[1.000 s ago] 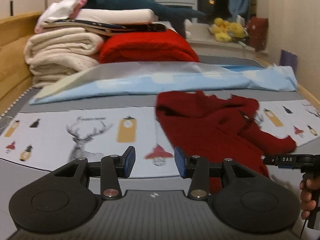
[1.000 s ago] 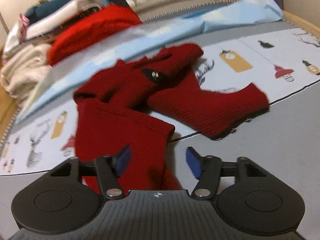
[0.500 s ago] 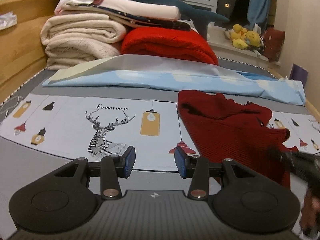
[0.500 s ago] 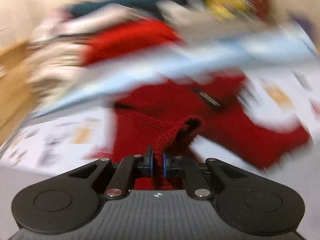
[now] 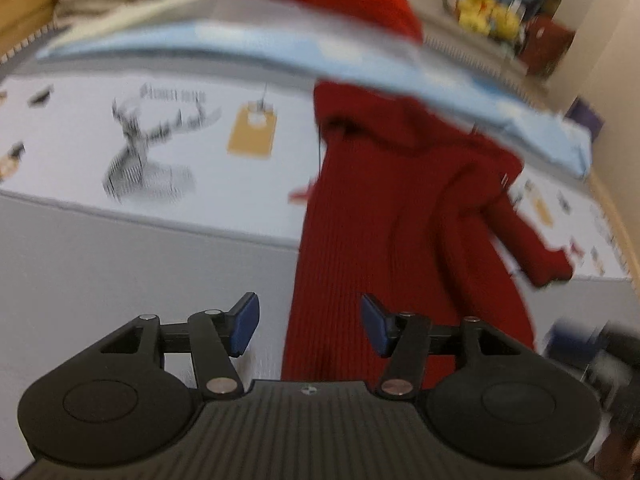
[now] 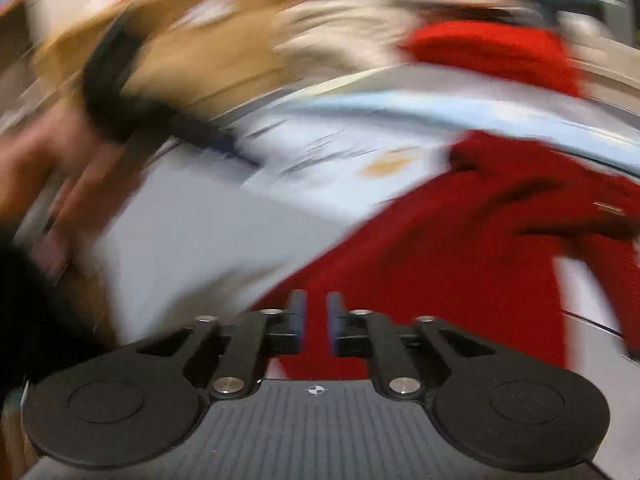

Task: Fold small clothes
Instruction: 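Grasp the red sweater's hem with the left gripper while the right gripper grasps it too, then lift the sweater with both grippers and shake it out over the bed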

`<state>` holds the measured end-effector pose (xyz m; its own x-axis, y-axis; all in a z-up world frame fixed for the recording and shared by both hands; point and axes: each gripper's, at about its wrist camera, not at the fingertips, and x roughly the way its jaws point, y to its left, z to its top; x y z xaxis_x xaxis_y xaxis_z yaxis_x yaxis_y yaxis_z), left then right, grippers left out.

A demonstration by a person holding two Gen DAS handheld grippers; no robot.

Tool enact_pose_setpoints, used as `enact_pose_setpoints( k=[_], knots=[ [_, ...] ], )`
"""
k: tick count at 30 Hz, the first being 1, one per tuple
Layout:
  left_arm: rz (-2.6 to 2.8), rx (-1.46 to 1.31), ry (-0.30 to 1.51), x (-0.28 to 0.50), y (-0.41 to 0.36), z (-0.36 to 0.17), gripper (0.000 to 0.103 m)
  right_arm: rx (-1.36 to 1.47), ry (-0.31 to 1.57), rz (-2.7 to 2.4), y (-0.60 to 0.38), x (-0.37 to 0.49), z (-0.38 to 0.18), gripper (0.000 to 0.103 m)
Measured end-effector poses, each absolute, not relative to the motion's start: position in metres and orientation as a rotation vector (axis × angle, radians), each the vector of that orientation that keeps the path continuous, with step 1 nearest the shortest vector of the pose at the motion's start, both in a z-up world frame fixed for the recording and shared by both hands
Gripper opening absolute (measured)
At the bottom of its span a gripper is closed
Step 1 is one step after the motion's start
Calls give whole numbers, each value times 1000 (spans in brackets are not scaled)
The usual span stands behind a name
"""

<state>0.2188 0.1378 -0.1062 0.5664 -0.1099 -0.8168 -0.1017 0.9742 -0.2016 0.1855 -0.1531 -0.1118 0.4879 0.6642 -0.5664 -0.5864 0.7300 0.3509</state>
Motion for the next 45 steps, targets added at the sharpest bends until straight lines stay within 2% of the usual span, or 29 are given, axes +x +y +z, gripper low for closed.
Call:
enact_pose_setpoints(
  k=[1, 8, 11, 13, 14, 15, 16, 17, 19, 21, 24, 27, 30, 32, 34, 36, 37, 38, 39, 40, 41, 45],
  knots=[
    [-7, -245, 994, 222, 137, -116, 61, 155, 766, 666, -172, 200, -116, 36],
    [52, -324, 1176, 244, 141, -177, 61, 237, 971, 333, -219, 254, -178, 39],
    [46, -351, 1220, 248, 141, -188, 61, 270, 1058, 292, -220, 265, -199, 50],
    [34, -353, 1239, 248, 138, -193, 59, 279, 1086, 271, -210, 270, -213, 53],
    [25, -346, 1242, 247, 136, -195, 55, 290, 1088, 262, -209, 269, -213, 53],
    [18, -324, 1241, 245, 134, -194, 37, 304, 1087, 256, -207, 271, -214, 53],
    [8, -289, 1244, 245, 130, -193, 25, 311, 1081, 252, -206, 270, -213, 53],
    [6, -253, 1240, 243, 129, -191, 13, 307, 1069, 259, -205, 270, -209, 45],
    [5, -254, 1224, 238, 133, -182, 10, 270, 1033, 264, -196, 278, -199, 15],
    [-9, -261, 1184, 232, 139, -166, 10, 287, 1000, 275, -196, 281, -189, 14],
    [-78, -252, 1083, 213, 146, -126, 8, 328, 879, 320, -217, 258, -137, 12],
    [-180, -237, 1005, 179, 153, -86, 8, 264, 795, 360, -230, 222, -86, 11],
    [-261, -151, 1033, 142, 164, -75, 8, 118, 796, 518, -241, 177, -54, 11],
    [-307, -58, 1102, 122, 167, -82, 8, 13, 874, 654, -241, 155, -59, 12],
    [-328, 28, 1165, 115, 167, -92, 9, -56, 999, 744, -239, 132, -84, 18],
    [-318, 89, 1163, 118, 166, -96, 10, -72, 1067, 665, -242, 129, -105, 19],
    [-318, 91, 1146, 121, 164, -96, 14, -62, 1067, 620, -247, 132, -109, 22],
    [-316, 70, 1124, 129, 163, -93, 17, -20, 1044, 585, -255, 138, -108, 24],
    [-304, 50, 1108, 135, 162, -91, 22, 26, 1025, 545, -262, 146, -105, 31],
    [-284, 34, 1096, 143, 160, -90, 23, 99, 997, 476, -272, 156, -104, 39],
    [-258, 24, 1088, 153, 156, -89, 23, 196, 963, 392, -285, 167, -104, 42],
    [-191, -7, 1065, 180, 138, -89, 23, 463, 919, 155, -318, 196, -130, 44]
  ],
)
